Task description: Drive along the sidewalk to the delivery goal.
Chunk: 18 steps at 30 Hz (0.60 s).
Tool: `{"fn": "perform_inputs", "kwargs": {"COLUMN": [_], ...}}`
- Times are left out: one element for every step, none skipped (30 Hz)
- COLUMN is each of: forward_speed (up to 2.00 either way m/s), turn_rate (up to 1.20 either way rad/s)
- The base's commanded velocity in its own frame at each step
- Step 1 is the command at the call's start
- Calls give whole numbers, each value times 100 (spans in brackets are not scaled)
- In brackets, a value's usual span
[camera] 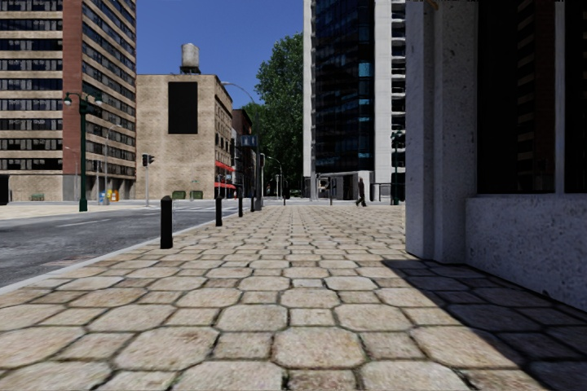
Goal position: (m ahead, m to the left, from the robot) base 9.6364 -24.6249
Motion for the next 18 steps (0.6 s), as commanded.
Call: {"fn": "perform_inputs", "kwargs": {"forward_speed": [200,200,200,200,200,200,200,200,200,200,200,200,200,200,200,200,200,200], "turn_rate": [0,0,0,0,0,0,0,0,0,0,0,0,0,0,0,0,0,0]}}
